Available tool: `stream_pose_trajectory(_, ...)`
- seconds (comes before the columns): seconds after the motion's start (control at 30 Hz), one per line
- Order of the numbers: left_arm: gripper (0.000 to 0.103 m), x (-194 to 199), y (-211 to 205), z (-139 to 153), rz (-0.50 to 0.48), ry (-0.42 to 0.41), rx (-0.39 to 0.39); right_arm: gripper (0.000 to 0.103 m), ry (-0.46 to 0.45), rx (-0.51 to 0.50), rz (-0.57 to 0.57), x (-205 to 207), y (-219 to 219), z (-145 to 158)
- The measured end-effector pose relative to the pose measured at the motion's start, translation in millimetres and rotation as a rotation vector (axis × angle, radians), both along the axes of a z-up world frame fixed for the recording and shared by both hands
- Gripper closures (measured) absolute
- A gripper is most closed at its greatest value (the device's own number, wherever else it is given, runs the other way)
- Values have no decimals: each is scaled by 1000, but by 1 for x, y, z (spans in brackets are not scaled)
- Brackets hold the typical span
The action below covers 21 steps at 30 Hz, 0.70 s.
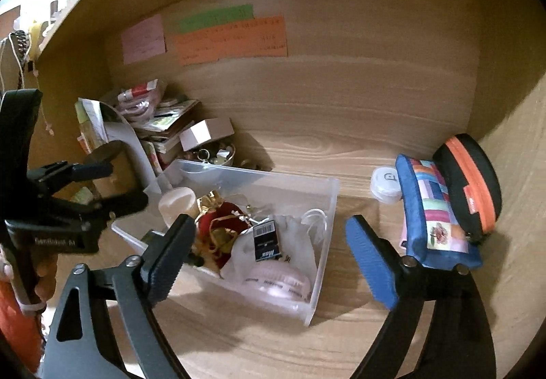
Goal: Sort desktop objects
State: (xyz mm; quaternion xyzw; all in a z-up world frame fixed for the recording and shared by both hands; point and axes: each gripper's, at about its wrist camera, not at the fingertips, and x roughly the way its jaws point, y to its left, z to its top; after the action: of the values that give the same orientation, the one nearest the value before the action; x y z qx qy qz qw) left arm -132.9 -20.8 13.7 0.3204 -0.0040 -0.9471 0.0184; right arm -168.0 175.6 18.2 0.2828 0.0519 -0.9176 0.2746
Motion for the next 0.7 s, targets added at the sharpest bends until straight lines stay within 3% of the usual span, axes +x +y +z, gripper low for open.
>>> stream_pose_trajectory(0.1,5,17,2,7,23,45,-23,1,34,-4,-24,13,3,7)
stream_pose_trajectory(0.47,1,76,25,20,72,181,-101,0,129,-13,-73,68,15,21)
stream_pose_trajectory(0.7,1,95,38,12,74,199,-96,0,136,-19,-78,94,20,17)
